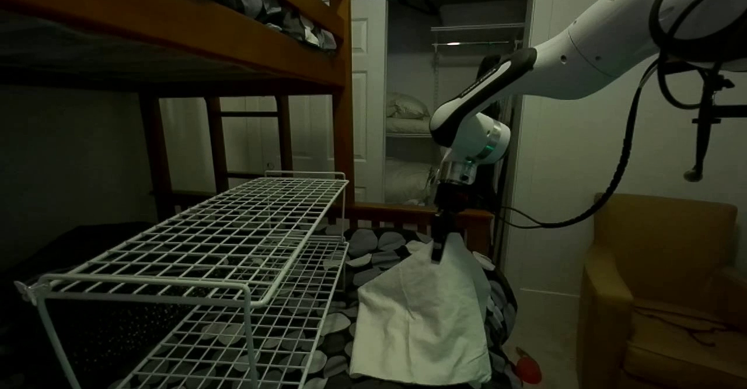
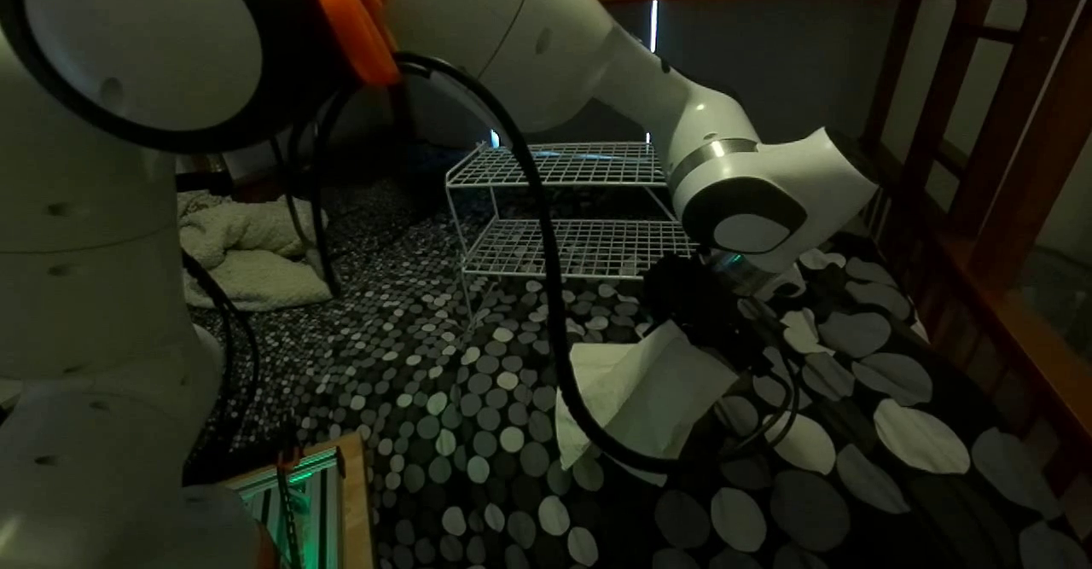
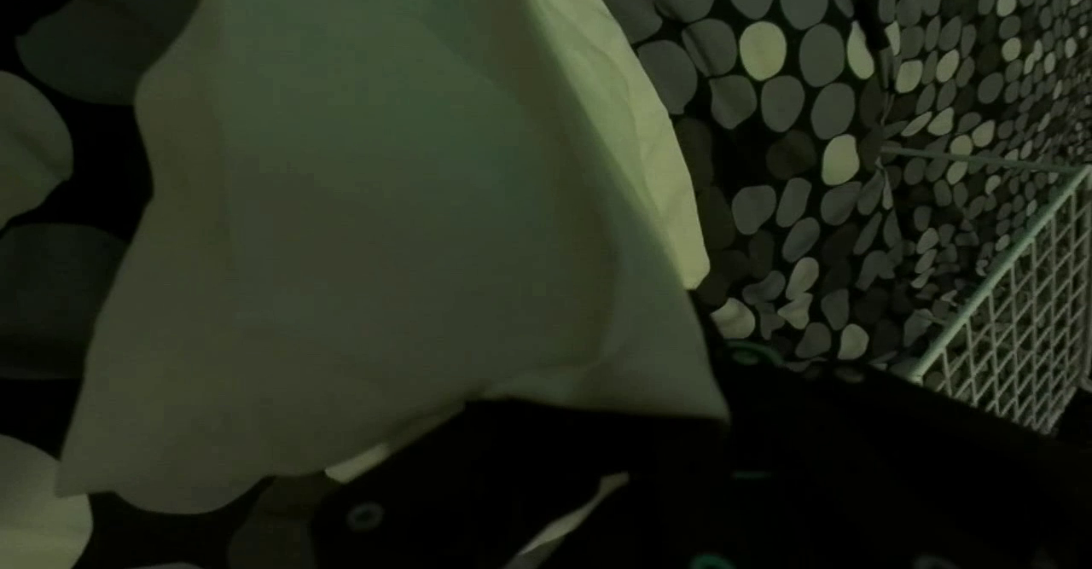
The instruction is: Pick up the white bedsheet and put it on the topmost white rack
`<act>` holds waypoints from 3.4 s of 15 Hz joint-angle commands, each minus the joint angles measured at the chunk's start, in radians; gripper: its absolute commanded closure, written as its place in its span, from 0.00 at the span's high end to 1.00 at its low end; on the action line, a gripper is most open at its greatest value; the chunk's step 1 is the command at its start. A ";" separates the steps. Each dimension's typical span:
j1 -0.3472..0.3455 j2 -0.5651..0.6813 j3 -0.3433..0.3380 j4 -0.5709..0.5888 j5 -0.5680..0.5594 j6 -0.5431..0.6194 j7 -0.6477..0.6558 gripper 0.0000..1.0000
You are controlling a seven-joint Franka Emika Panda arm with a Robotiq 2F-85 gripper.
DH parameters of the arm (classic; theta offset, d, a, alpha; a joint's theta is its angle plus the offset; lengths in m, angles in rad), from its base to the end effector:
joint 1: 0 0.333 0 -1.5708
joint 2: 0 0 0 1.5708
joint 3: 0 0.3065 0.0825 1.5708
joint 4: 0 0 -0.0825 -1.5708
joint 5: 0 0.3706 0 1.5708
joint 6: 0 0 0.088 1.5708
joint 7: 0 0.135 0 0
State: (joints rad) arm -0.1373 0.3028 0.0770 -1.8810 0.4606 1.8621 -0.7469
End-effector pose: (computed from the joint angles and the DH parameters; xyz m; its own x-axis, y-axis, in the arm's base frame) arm 0.5696 0.0105 0.3097 0.8883 0.4591 0.0095 0.3980 -0.7593 -0.5148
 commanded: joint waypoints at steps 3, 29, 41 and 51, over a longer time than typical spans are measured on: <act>0.033 -0.066 0.014 0.002 0.031 0.008 -0.011 0.01; 0.222 -0.276 0.049 0.094 -0.121 0.155 0.331 0.01; 0.298 -0.296 0.099 0.290 -0.549 0.018 0.520 0.01; 0.317 -0.295 0.113 0.299 -0.572 0.078 0.466 0.01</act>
State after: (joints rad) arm 0.1692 0.0111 0.1857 -1.5963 -0.0995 1.9221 -0.2576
